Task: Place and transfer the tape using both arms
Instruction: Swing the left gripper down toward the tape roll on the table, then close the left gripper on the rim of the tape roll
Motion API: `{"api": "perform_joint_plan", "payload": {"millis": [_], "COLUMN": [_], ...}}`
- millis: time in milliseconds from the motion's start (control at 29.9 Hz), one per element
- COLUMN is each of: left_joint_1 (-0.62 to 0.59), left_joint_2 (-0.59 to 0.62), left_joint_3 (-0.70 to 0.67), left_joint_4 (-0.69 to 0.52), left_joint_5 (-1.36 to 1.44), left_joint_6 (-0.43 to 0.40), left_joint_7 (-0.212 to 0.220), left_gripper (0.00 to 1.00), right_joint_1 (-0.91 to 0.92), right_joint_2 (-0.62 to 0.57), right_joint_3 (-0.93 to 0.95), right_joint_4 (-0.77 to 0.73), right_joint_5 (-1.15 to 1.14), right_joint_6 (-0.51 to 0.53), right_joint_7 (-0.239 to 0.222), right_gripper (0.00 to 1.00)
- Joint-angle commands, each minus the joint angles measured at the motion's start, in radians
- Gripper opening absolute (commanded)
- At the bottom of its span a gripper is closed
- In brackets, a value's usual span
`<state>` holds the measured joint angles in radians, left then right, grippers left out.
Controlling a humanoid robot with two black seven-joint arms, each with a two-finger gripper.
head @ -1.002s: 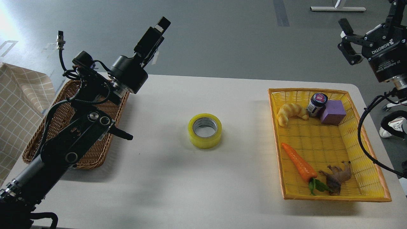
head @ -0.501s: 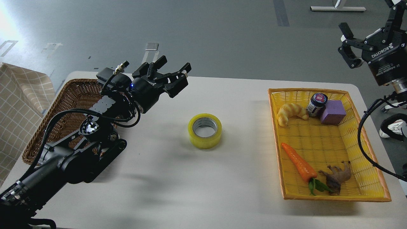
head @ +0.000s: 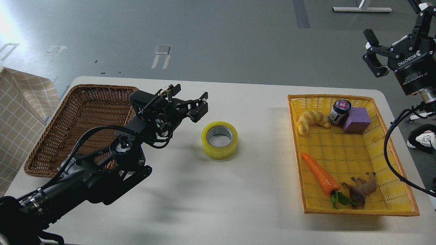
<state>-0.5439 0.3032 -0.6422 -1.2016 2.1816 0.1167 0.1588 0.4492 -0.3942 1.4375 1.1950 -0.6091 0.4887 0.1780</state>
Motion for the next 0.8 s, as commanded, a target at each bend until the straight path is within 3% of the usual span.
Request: {"api": "perform_joint_plan", "payload": {"millis": [0,200,768], "left_joint_1": [0.002,0.013,0.059], "left_joint_2": [-0.01,-0.018,-0.064], "left_joint_3": [0.006,0.048,0.052], "left_joint_4": [-0.001,-0.003,0.01], "left_joint_5": [0.0,0.0,0.0], "left_joint_6": [-0.003,-0.012,-0.017], "left_joint_7": [0.008,0.057,0.057], "left_gripper": [0.98,0.98,0.97], "right_joint_1": [-0.006,-0.018,-0.027], "right_joint_2": [-0.002,-0.005,-0.005], "right_joint_3": [0.001,0.004,0.006], "right_joint_4": [0.0,0.0,0.0], "right_joint_5": [0.0,-0.001,-0.001], "right_joint_6": [0.0,0.0,0.0], "right_joint_7": [0.0,0.0,0.0], "right_gripper": [1.0,1.0,1.0]}}
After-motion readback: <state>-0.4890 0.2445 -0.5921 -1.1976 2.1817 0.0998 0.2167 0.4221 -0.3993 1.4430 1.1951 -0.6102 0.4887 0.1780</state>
